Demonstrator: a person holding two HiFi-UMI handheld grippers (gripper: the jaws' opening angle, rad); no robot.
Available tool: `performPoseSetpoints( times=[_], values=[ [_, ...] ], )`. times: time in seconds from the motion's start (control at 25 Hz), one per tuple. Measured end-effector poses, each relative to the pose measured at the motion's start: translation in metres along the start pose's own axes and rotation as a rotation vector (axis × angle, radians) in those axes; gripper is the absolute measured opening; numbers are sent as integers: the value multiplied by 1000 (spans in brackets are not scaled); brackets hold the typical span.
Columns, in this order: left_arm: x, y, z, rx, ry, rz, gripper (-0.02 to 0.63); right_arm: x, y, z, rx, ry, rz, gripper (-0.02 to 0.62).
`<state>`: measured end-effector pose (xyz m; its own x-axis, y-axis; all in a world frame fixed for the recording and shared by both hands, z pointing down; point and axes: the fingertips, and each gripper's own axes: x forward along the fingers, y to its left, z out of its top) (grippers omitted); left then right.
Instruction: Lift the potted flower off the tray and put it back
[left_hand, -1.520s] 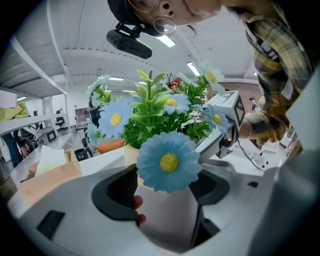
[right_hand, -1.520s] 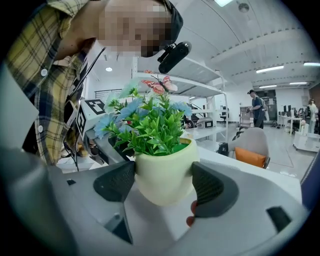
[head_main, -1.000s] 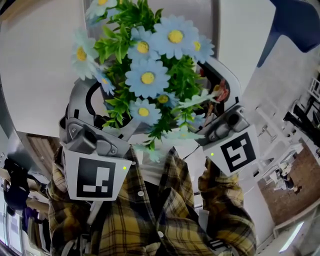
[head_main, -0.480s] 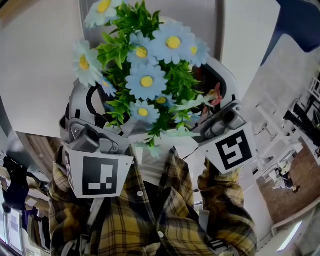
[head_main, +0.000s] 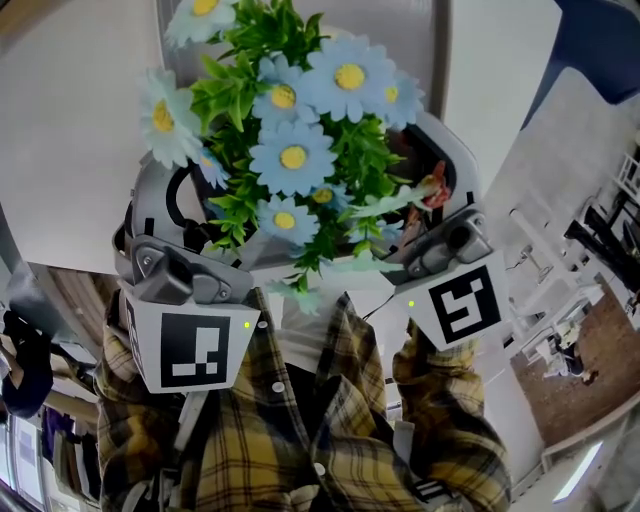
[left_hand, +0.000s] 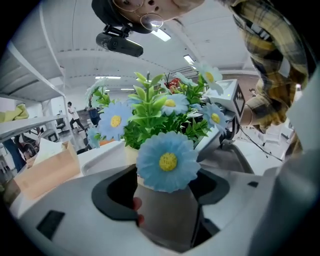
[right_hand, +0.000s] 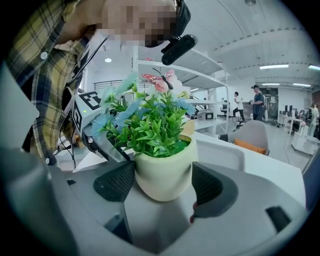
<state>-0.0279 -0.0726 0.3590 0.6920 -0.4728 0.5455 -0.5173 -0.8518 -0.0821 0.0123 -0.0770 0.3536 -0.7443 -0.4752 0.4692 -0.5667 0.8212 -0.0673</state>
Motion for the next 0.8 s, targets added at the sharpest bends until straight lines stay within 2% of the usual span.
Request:
performPoseSetpoints(
  times=[0.32, 0.56, 0.8],
  values=[
    [-8, 4, -5, -5, 2, 35, 314, -14, -1, -6, 16, 22, -19, 351],
    [-21, -6, -8, -12, 16, 21, 313, -23, 5, -3, 25, 27, -22, 348],
    [-47, -19, 15, -84, -36, -5, 288, -47, 19, 8, 38, 41, -38, 250]
  ],
)
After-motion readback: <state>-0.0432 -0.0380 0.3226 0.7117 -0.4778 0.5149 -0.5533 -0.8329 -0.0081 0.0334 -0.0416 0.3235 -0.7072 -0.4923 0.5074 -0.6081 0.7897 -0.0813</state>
